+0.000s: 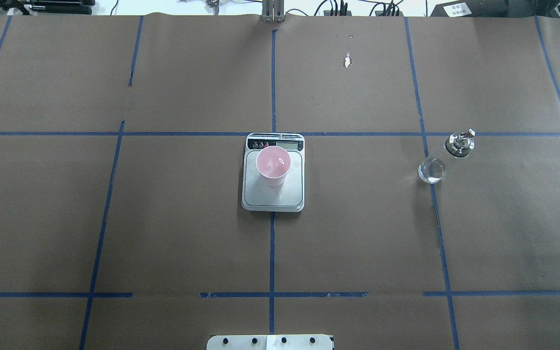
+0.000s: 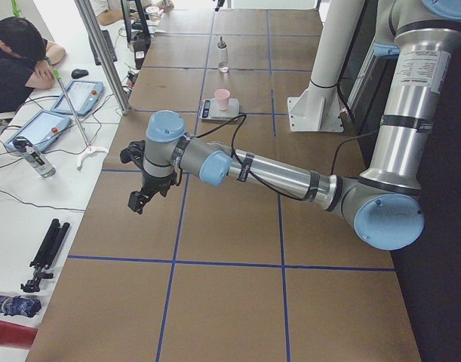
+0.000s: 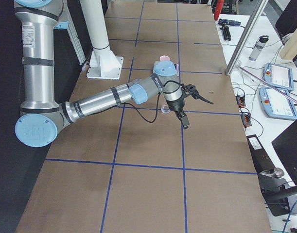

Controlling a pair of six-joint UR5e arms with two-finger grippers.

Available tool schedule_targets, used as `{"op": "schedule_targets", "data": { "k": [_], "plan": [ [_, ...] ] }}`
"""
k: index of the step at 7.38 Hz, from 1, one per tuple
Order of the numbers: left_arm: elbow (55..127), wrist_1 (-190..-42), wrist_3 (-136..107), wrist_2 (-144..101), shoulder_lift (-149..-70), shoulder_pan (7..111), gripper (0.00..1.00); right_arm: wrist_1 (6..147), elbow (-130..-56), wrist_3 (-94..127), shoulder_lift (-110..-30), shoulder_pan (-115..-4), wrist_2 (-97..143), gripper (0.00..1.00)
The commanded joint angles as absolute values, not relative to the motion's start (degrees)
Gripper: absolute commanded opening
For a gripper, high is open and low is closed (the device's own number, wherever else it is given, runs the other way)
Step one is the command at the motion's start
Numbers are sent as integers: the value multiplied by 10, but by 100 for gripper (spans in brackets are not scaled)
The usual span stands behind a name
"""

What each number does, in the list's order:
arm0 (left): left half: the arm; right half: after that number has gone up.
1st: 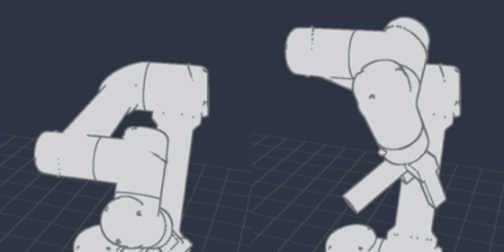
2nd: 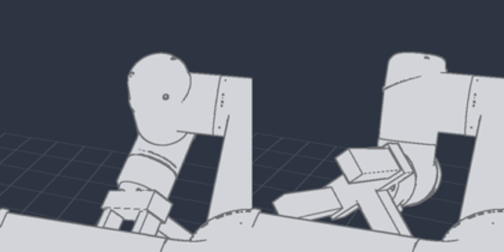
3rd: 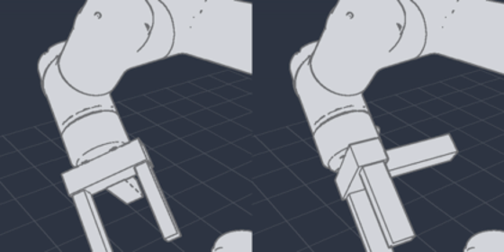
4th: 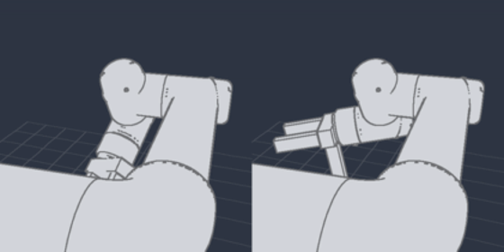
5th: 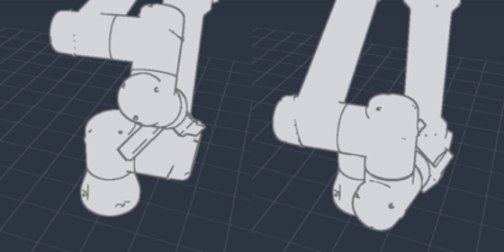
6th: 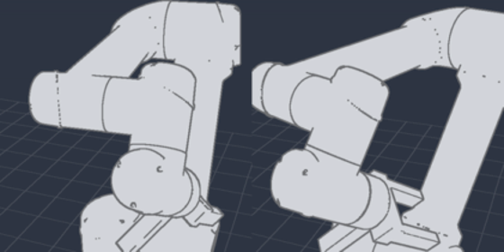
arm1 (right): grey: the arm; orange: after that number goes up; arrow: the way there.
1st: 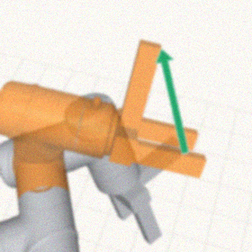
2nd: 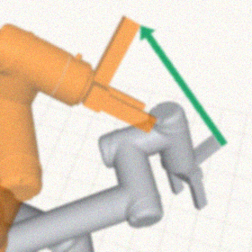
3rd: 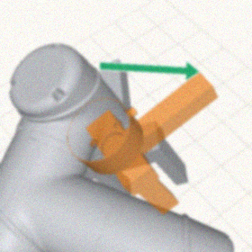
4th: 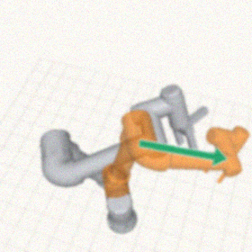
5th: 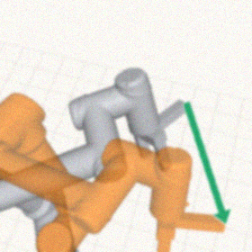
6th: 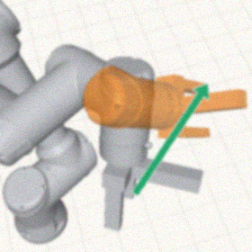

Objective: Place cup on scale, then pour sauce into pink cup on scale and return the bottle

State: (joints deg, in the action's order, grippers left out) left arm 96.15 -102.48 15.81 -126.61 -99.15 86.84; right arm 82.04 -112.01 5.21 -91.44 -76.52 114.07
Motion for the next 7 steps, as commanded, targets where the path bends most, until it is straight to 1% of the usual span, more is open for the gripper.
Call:
{"op": "schedule_targets", "data": {
  "k": [1, 2, 3, 5, 6, 7],
  "plan": [
    [962, -1025, 158, -1267, -991, 869, 100, 900, -1100, 10, -901, -787, 1142, 100],
    [962, -1025, 158, -1267, -991, 869, 100, 952, -1084, 11, -878, -799, 1147, 100],
    [962, -1023, 158, -1267, -991, 869, 100, 973, -1072, 8, -873, -802, 1153, 100],
    [954, -1020, 157, -1267, -991, 869, 100, 969, -992, -39, -873, -880, 1287, 100],
    [935, -1009, 159, -1268, -991, 869, 100, 969, -973, -41, -872, -891, 1315, 100],
    [926, -986, 161, -1269, -991, 870, 100, 974, -973, -31, -883, -891, 1317, 100]
  ]
}}
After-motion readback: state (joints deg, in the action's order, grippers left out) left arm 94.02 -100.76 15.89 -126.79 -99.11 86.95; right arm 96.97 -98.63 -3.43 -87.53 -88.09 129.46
